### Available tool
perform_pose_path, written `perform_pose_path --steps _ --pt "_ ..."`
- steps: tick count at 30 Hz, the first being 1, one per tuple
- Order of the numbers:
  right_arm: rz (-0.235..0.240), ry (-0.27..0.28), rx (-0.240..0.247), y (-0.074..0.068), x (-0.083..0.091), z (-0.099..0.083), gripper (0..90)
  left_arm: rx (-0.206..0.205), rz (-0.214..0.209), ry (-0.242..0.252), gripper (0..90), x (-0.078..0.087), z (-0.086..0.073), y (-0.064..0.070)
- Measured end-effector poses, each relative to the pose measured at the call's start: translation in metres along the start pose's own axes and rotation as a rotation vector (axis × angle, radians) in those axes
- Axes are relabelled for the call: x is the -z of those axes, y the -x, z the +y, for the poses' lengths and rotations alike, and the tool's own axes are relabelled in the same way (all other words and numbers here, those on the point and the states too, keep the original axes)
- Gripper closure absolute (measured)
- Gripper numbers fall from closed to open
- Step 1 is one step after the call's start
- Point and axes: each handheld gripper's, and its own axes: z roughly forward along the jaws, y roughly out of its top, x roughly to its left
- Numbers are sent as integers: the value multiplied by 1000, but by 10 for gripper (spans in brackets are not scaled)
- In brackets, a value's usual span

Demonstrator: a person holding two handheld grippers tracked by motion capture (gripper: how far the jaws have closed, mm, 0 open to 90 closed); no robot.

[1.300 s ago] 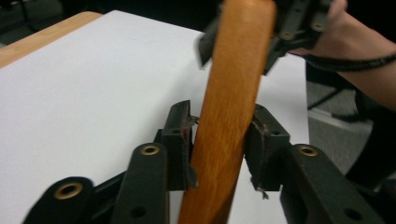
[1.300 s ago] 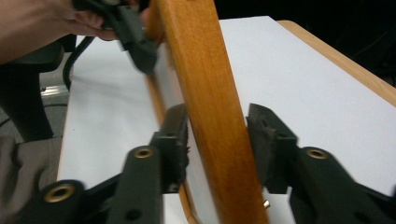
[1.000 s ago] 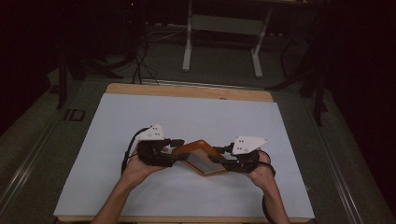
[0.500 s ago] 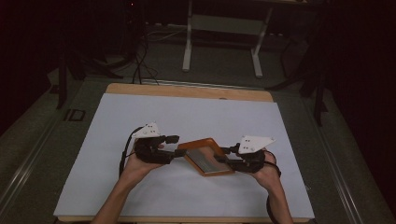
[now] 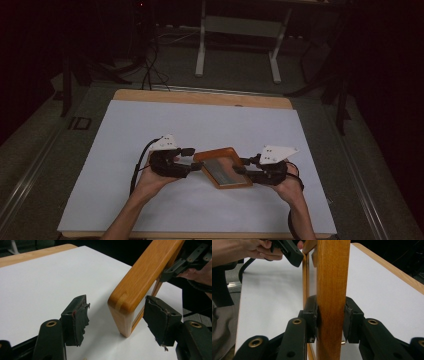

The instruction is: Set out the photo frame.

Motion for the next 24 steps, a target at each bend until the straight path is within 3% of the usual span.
perform_pose_path --steps 17,24 --pt "3 5 -9 1 3 -4 681 -3 -32 25 360 -22 -8 10" --pt "4 13 -19 3 4 -7 681 9 -43 30 399 -33 -13 14"
